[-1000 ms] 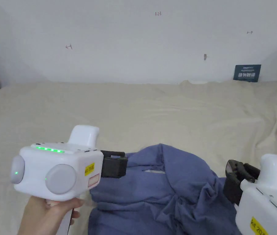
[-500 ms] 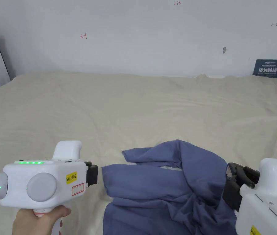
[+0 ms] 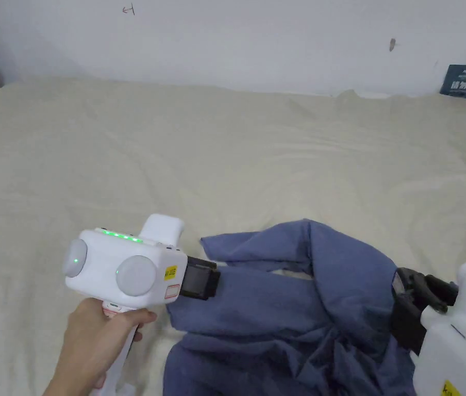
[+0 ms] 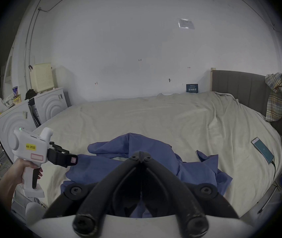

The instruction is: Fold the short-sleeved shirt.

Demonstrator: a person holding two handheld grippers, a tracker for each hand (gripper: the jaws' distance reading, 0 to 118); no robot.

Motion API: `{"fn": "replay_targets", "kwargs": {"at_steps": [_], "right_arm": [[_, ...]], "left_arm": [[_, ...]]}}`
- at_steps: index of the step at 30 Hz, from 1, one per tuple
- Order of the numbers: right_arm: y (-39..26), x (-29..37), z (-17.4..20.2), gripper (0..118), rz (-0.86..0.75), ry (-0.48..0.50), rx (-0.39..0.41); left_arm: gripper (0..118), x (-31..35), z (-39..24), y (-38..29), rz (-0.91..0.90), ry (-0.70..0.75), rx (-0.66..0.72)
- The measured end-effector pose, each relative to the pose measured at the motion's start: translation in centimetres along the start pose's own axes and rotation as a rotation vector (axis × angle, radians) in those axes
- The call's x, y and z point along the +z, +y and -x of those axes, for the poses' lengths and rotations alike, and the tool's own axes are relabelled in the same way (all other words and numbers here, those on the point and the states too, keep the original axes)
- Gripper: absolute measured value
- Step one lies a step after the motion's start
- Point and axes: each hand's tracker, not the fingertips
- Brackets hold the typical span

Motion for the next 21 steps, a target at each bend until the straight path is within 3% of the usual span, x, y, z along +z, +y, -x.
{"fn": "replay_targets", "kwargs": {"at_steps": [4,6,9,10,11,12,17,21], "right_arm": [[-0.3,-0.8,-0.5,0,0.019,-0.007,0.009],[-0.5,-1.3,-0.9,0,0.033,-0.009,-0.003],[-0.7,-1.9,-1.3,0,0.054,-0.013,-0.015],[-0.8,-1.9,-1.4,0,0.058,-0.016,-0.012],[-0.8,-1.9,-1.4,0,0.061,-0.021,-0.007],[-0.8,-2.0,-1.5,0,0.062,-0.025,-0.004],[-0.8,-1.7,-2.1,0,0.062,-0.011,-0.032],[-0.5,-1.6,-2.8,0,0.061,-0.015,-0.037]], "left_arm": [[114,-2.5,-1.0,-0.3,0.062,0.0,-0.027],[84,-3.0,-1.5,-0.9,0.077,-0.034,0.039],[71,-2.6,-2.5,-1.4,0.026,0.007,0.039],[57,-2.5,-2.4,-1.3,0.03,-0.009,0.027],[19,-2.1,-2.6,-1.1,0.02,-0.008,0.018],[4,-1.8,-2.7,-0.9,-0.001,-0.027,0.011],[4,-1.8,-3.8,-1.5,0.006,-0.023,-0.033],[4,0.4,-2.7,-1.3,-0.071,-0.08,0.071]]}}
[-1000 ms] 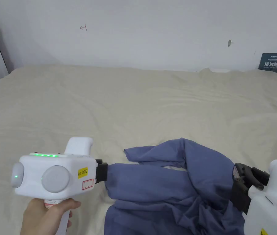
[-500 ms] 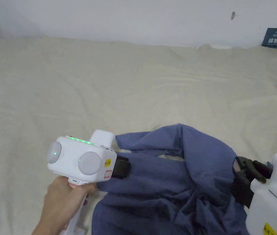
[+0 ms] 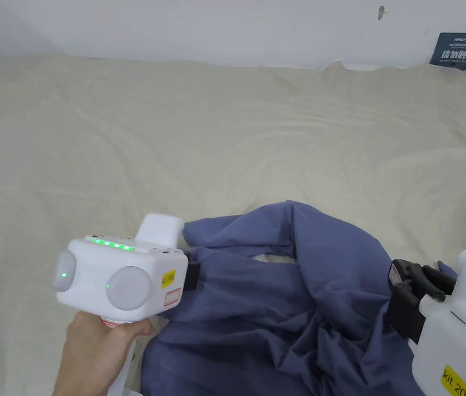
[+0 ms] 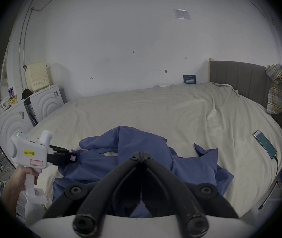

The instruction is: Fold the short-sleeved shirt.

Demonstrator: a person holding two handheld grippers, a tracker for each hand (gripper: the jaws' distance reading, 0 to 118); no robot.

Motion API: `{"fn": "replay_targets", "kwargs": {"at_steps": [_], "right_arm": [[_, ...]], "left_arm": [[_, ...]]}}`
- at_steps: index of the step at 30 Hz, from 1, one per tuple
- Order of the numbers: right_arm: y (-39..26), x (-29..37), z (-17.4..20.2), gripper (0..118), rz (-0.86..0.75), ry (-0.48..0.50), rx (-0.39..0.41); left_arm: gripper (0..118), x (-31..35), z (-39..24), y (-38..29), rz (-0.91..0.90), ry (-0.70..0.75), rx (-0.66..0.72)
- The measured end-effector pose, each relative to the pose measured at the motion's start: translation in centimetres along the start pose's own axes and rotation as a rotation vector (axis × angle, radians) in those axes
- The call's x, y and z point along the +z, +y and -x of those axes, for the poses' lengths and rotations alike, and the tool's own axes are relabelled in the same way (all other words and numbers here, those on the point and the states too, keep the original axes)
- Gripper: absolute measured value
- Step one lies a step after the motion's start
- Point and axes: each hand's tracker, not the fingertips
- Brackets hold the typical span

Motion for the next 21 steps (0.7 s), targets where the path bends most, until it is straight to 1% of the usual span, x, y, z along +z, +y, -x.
{"fn": "replay_targets", "kwargs": {"at_steps": [3,5,8,10,11,12,13,14,15,16,17,19,21], "right_arm": [[0.6,0.0,-0.6,0,-0.007,0.006,0.0],[1.3,-0.3,-0.8,0,-0.01,0.014,0.007],[3.0,-1.2,-0.9,0,-0.004,0.045,0.039],[4.7,-2.3,-0.9,0,0.026,0.089,0.053],[5.5,-3.0,-0.8,0,0.034,0.097,0.05],[6.5,-3.9,-0.5,0,0.081,0.091,0.053],[7.5,-4.9,-0.4,5,0.083,0.09,0.06],[8.0,-5.7,-0.2,30,0.086,0.1,0.069],[8.7,-6.9,-0.1,58,0.117,0.144,0.106],[9.3,-8.2,0.2,89,0.159,0.165,0.145],[9.6,-9.2,0.5,109,0.19,0.185,0.181],[10.3,-11.6,1.1,109,0.191,0.25,0.232],[11.1,-14.8,1.4,109,0.272,0.334,0.222]], "left_arm": [[4,2.1,0.5,0.4,-0.053,-0.008,0.014],[4,3.0,0.6,0.6,-0.057,-0.033,0.015],[4,3.8,0.2,0.6,-0.075,-0.028,-0.002],[4,3.7,0.1,0.7,-0.07,-0.029,-0.007],[4,3.7,0.1,0.6,-0.074,-0.027,-0.01],[4,3.6,0.0,0.6,-0.078,-0.025,-0.013],[4,3.5,0.0,0.6,-0.07,-0.024,-0.012],[4,3.4,-0.1,0.5,-0.07,-0.022,-0.013],[4,3.3,-0.1,0.5,-0.068,-0.02,-0.017],[4,3.2,-0.2,0.4,-0.06,-0.017,-0.025],[4,3.1,-0.3,0.3,-0.056,-0.009,-0.033],[4,3.1,-0.4,0.2,-0.051,-0.005,-0.036],[4,3.0,-0.2,0.2,-0.046,-0.015,-0.027]]}}
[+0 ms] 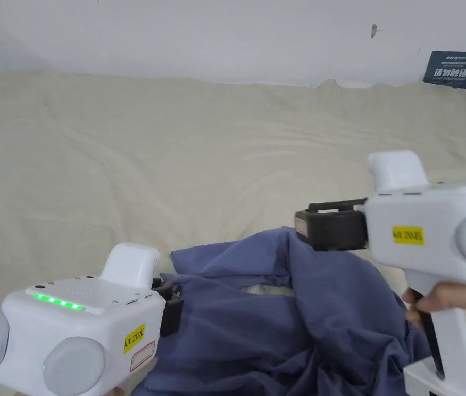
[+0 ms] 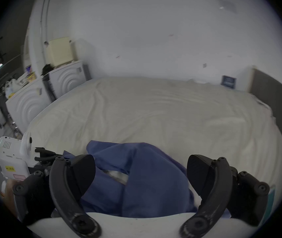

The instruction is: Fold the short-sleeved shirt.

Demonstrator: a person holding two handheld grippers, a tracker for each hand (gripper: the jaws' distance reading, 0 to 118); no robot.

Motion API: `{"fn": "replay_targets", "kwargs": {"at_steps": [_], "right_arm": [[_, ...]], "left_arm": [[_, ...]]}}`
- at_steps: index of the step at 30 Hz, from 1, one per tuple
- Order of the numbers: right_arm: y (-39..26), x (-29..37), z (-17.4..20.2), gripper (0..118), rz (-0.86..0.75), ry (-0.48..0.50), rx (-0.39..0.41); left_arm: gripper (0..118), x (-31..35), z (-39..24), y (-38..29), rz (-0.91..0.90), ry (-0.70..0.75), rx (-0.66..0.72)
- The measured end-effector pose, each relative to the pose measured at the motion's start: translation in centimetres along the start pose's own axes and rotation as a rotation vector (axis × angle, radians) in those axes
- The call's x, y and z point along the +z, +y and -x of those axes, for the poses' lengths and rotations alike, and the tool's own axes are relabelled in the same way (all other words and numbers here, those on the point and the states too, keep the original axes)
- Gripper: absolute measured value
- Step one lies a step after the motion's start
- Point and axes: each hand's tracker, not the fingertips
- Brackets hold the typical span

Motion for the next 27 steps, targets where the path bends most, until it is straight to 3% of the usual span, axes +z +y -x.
{"fn": "replay_targets", "kwargs": {"at_steps": [3,13,15,18,19,21,22,24,25,26,27], "right_arm": [[2.3,-4.7,-1.7,109,0.167,0.068,-0.038],[3.1,-17.7,-5.8,106,0.456,0.009,-0.283],[2.1,-19.0,-5.6,104,0.504,0.005,-0.242],[2.2,-19.0,-2.8,104,0.524,-0.092,0.003],[2.1,-18.8,-1.6,99,0.532,-0.148,0.098],[2.3,-18.2,-0.7,83,0.5,-0.088,0.127],[2.7,-18.0,-0.7,70,0.512,-0.085,0.108],[2.8,-17.5,0.1,39,0.514,-0.118,0.175],[2.6,-17.4,0.4,14,0.515,-0.094,0.21],[2.6,-17.4,0.3,6,0.527,-0.077,0.2],[2.6,-17.3,0.5,6,0.524,-0.124,0.233]], "left_arm": [[4,-0.5,0.1,0.1,0.003,0.001,-0.006],[4,-1.4,0.6,0.3,0.038,0.003,-0.016],[4,-1.6,0.6,0.4,0.049,0.007,-0.023],[4,-1.8,0.5,0.4,0.058,0.009,-0.033],[4,-1.9,0.5,0.4,0.058,0.013,-0.037],[4,-1.9,0.4,0.4,0.064,0.018,-0.036],[4,-1.9,0.5,0.4,0.064,0.017,-0.033],[4,-1.9,0.5,0.4,0.07,0.02,-0.025],[4,-1.8,0.5,0.3,0.07,0.02,-0.02],[4,-1.6,0.5,0.3,0.07,0.019,-0.017],[4,-1.4,0.4,0.3,0.07,0.018,-0.018]]}}
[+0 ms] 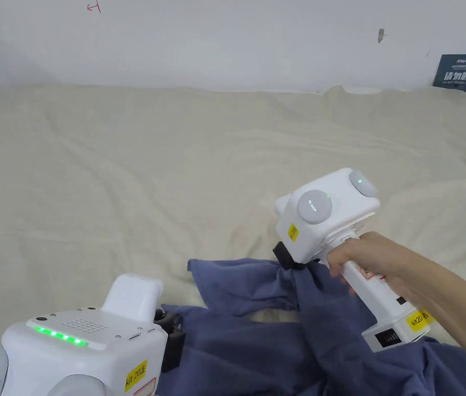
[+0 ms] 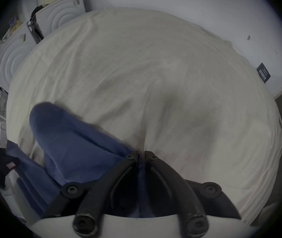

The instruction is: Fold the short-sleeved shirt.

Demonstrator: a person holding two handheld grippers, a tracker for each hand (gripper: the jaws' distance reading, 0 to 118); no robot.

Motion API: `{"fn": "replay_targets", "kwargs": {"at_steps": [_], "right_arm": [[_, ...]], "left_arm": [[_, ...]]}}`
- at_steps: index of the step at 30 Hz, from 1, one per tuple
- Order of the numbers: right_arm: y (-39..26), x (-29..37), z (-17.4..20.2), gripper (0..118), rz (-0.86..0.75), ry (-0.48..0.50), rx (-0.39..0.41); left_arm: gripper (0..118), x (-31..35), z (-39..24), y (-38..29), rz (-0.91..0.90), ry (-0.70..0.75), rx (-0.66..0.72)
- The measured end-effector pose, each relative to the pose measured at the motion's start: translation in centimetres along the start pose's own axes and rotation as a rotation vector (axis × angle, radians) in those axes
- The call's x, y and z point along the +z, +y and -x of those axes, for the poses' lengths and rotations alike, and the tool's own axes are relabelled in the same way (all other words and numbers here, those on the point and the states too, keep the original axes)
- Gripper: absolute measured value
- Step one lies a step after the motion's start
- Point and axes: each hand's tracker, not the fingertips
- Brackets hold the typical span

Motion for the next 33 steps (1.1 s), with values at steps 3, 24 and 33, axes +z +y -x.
{"fn": "replay_targets", "kwargs": {"at_steps": [3,24,33], "right_arm": [[0.2,0.6,-0.4,6,0.005,-0.007,0.027],[-12.0,29.2,-16.4,6,-0.507,-0.013,-0.501],[-16.4,34.1,-21.2,6,-0.648,0.077,-0.698]], "left_arm": [[4,0.4,-0.1,0.1,-0.001,0.002,-0.004],[4,9.0,2.8,11.1,-0.256,0.122,0.061],[4,15.0,1.9,18.3,-0.416,0.175,0.037]]}}
